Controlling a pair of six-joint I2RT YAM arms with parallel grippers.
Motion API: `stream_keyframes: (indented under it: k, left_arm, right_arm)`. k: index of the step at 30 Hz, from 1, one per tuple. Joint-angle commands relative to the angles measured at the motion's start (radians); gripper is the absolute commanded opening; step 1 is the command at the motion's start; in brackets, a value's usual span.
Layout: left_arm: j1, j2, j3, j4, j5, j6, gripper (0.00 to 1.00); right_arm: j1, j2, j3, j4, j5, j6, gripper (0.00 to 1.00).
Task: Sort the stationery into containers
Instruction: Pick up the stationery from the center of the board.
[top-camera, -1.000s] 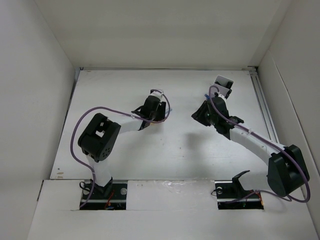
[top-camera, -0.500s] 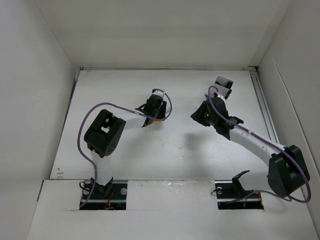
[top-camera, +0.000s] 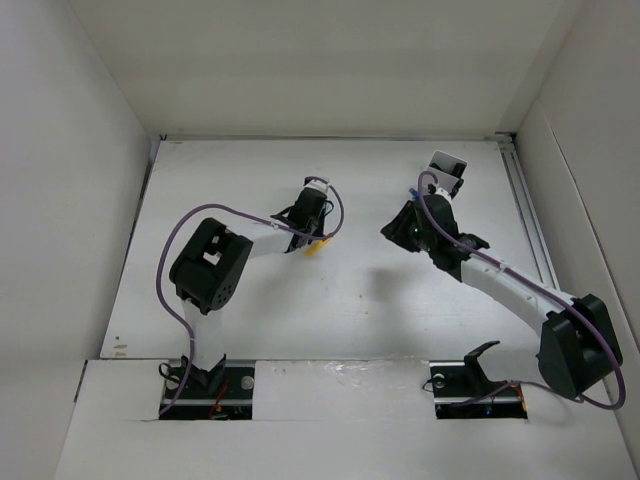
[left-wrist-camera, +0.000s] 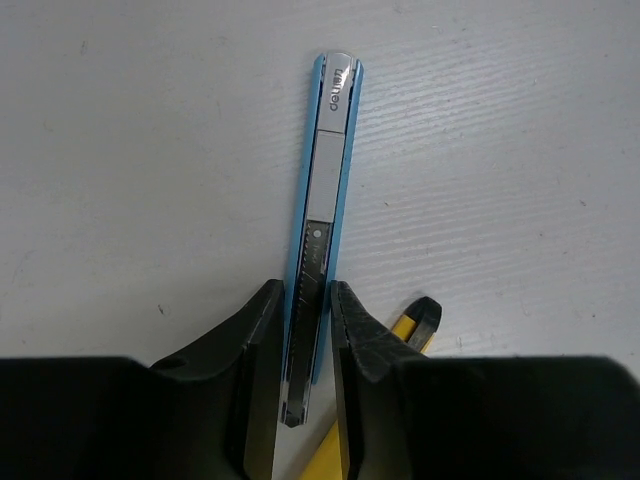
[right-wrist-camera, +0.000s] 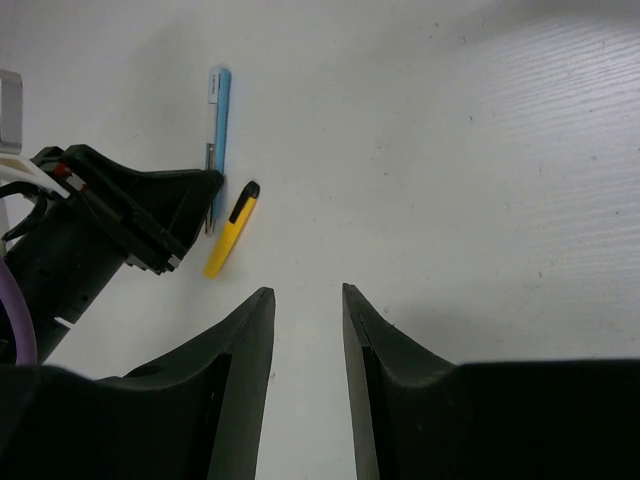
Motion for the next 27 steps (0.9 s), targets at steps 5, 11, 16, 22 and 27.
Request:
stream_keyframes:
  k: [5,11,16,22,27]
  left_arm:
    - [-0.004,-0.036,0.003,-0.017,-0.024,-0.015,0.00]
    - [-0.004,-0.173,-0.017,0.003,-0.068,-0.039,0.00]
    - [-0.004,-0.277,-0.054,0.022,-0.041,-0.049,0.00]
    - [-0.013,-0.378,-0.112,0.048,0.031,-0.070,0.00]
    - [-0.013,-0.420,-0.181,0.129,0.195,-0.092,0.00]
  right_arm:
    - [0.019,-0.036,0.020,0.037,-0.015,-0.012,0.46]
    - [0.019,-0.018,0.020,0.085,-0.133,-0.012,0.54]
    - [0.019,-0.053,-0.015,0.163,-0.207,0.011,0.55]
    - [0.019,-0.089,-0.006,0.206,-0.286,0.034,0.61]
    - [0.029,-0.037,0.034,0.255,-0.325,0.067,0.69]
